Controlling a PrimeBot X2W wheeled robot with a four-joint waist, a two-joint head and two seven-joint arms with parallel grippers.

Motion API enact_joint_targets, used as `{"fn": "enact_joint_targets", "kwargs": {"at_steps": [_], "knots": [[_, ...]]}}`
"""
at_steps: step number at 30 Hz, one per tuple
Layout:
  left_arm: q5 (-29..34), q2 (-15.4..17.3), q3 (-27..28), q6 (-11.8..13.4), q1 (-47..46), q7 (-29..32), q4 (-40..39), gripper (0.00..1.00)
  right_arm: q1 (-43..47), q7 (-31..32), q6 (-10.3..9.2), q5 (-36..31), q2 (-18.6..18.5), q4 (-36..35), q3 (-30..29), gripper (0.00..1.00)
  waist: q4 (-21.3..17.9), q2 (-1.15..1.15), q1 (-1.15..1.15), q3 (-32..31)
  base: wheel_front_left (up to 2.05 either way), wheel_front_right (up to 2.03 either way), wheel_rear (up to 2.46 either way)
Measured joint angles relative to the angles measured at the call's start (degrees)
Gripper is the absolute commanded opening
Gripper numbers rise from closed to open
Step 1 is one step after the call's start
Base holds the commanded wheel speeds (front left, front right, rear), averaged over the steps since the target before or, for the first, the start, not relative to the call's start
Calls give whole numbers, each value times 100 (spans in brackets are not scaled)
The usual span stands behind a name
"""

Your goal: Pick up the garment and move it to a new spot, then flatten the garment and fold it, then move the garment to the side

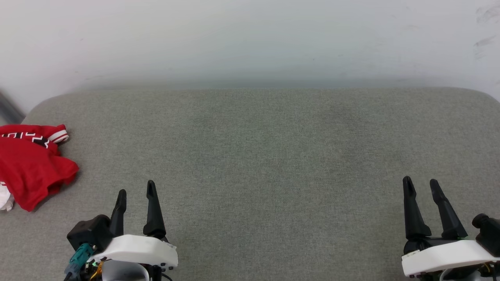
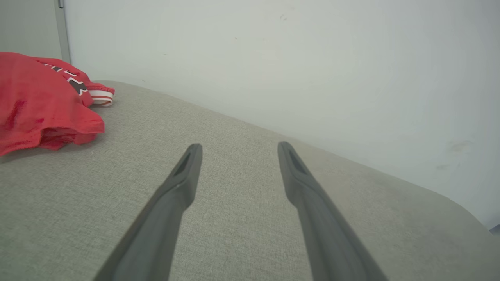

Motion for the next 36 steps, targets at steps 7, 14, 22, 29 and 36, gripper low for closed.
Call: {"fn": "enact_joint_targets", "kwargs": {"at_steps": [7, 14, 22, 29, 36], "knots": [[401, 51, -127, 102, 41, -88, -22, 100, 90, -100, 0, -381, 0, -45, 42, 100, 0, 0, 0, -2, 0, 0, 0], [791, 98, -227, 198, 88, -186, -22, 100, 117, -200, 0, -751, 0, -93, 55, 100, -14, 0, 0, -2, 0, 0, 0], [1163, 110, -336, 252, 136, -287, -16, 100, 148, -294, 0, -1195, 0, -189, 74, 100, -25, 0, 0, -3, 0, 0, 0], [1488, 110, -365, 297, 165, -360, 26, 100, 201, -375, 0, -1433, 0, -241, 68, 100, -28, 0, 0, -12, 0, 0, 0], [1786, 94, -388, 302, 247, -448, 54, 100, 249, -454, 0, -1683, 0, -307, 114, 100, -33, 0, 0, -22, 0, 0, 0]]}}
